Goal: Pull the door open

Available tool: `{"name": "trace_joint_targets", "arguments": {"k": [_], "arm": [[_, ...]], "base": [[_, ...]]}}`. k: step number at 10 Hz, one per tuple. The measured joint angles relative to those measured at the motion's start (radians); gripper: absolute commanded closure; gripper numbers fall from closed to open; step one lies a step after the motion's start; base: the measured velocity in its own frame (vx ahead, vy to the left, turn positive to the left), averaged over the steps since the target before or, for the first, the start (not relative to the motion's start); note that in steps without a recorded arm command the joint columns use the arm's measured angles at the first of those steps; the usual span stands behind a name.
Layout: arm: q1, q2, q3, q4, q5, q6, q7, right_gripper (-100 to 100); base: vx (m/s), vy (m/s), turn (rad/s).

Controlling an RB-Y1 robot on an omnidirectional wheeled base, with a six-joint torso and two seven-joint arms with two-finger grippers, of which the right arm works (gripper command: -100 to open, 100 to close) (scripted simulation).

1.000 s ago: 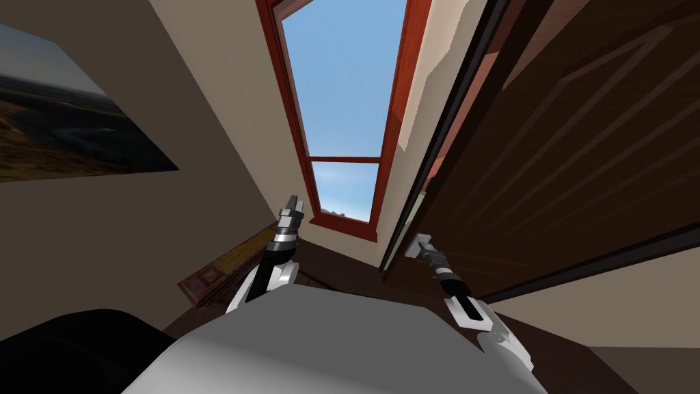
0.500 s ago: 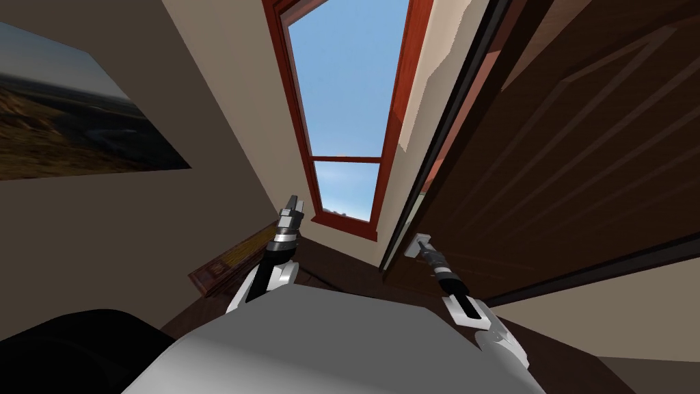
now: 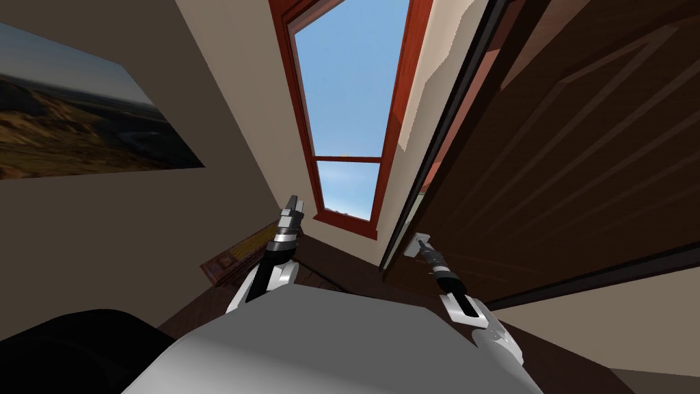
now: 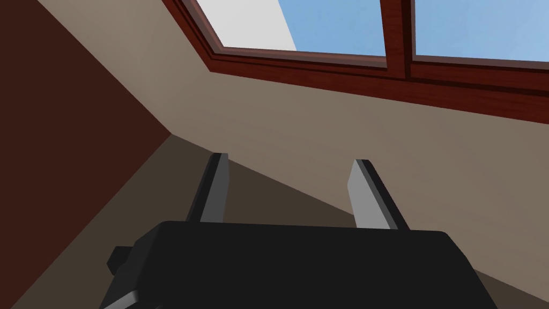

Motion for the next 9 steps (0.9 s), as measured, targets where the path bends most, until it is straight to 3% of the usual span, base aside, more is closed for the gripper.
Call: {"name": "trace_joint_targets", "arguments": {"k": [9], "arm": [[-0.003, 0.011, 0.026, -0.025, -0.124, 0.023, -0.218, 100]], "base": [[-0.046, -0.040, 0.062]]}}
